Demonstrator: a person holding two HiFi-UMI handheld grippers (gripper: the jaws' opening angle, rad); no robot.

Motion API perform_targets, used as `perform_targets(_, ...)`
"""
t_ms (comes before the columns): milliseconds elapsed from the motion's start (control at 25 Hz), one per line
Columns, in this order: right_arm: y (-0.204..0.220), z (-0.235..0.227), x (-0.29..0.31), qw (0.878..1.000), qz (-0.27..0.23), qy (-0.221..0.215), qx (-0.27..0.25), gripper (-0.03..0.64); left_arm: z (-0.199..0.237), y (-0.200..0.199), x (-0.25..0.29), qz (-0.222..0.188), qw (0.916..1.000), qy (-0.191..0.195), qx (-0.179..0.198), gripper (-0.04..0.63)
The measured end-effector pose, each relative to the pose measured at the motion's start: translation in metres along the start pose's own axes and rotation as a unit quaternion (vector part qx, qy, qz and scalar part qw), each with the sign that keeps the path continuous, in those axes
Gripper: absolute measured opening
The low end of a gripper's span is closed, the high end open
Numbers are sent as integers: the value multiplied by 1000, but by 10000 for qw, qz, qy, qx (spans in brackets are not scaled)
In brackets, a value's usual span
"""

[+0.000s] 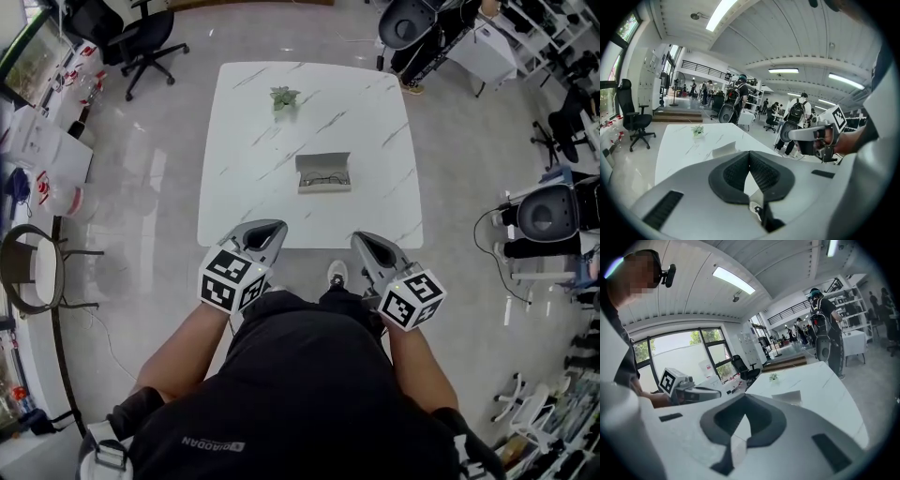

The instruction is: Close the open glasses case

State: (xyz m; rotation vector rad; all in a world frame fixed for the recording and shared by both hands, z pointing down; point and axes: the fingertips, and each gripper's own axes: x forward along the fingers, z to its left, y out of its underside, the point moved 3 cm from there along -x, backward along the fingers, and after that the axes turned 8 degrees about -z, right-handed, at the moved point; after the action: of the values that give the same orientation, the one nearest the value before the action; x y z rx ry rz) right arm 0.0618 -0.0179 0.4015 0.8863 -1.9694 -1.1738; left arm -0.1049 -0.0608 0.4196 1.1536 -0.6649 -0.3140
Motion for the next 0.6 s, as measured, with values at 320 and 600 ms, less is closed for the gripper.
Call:
perform_targets(320,-35,-39,24,9987,-39,-451,-220,0,9,-22,27,-187,9982,-558,-75,2)
perform_targets(600,-52,-93,27,9972,63,-713,-194,0,-2,-41,73,-307,9960,-834,-82,2)
